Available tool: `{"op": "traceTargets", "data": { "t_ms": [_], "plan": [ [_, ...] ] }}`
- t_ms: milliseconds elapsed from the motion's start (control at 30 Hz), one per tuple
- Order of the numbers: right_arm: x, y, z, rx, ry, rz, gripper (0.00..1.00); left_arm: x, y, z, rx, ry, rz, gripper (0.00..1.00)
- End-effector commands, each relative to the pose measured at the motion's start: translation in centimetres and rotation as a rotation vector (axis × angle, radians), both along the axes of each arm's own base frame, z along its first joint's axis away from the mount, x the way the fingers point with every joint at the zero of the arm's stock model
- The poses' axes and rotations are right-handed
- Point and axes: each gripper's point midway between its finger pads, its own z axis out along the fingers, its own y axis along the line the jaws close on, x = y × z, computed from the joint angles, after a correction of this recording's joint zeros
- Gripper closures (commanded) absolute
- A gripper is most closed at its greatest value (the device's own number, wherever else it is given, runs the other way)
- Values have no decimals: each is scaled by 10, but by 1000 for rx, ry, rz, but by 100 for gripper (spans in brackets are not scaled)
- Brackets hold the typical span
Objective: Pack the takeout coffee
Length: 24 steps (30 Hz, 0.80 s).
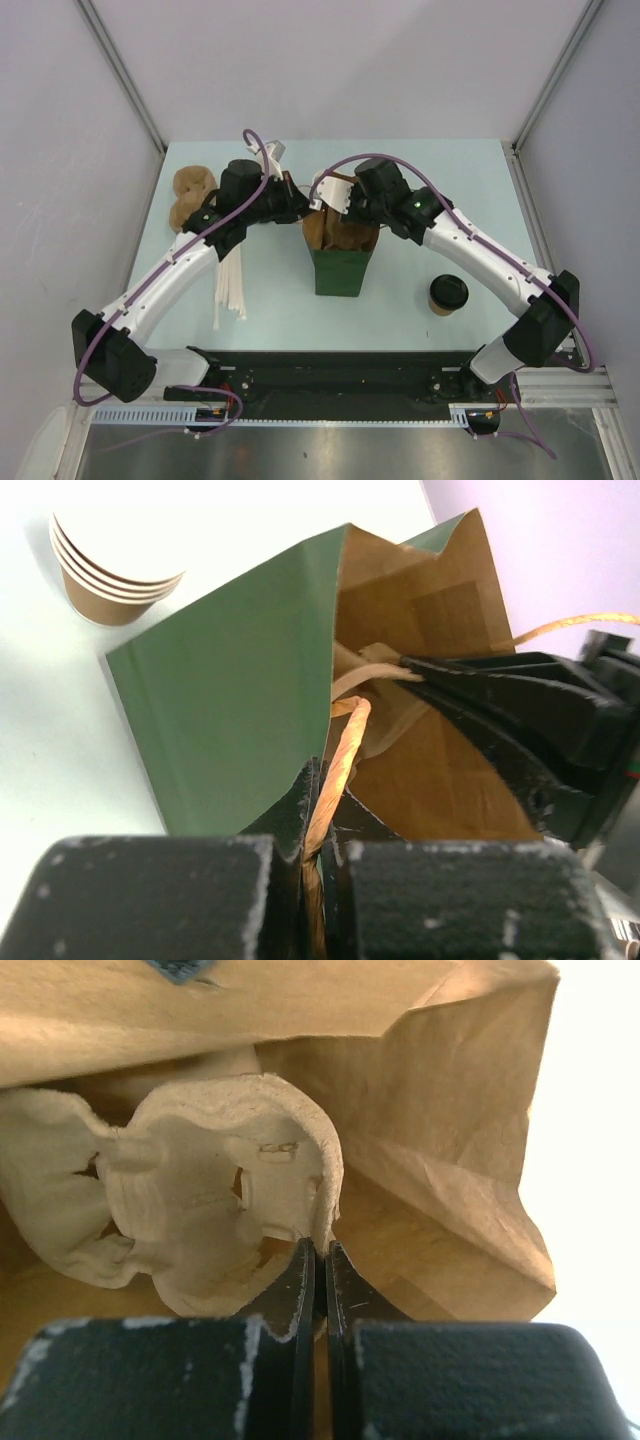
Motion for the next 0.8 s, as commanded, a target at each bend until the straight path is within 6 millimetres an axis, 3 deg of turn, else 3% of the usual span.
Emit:
{"op": "traceTargets", "data": {
  "t_ms": [0,367,567,767],
  "plan": [
    [-7,15,14,86,-19,69,100,-9,-4,18,-62,-25,-23,100],
    [-30,23,-5,56,44,218,100,-17,-8,12,-87,-3,-55,100],
    [-20,27,-15,55,28,222,100,-18,-11,7,-91,-1,-75,100],
    [-27,31,-28,20,61,264,100,-16,-10,4,-80,-1,-80,100]
  ]
}}
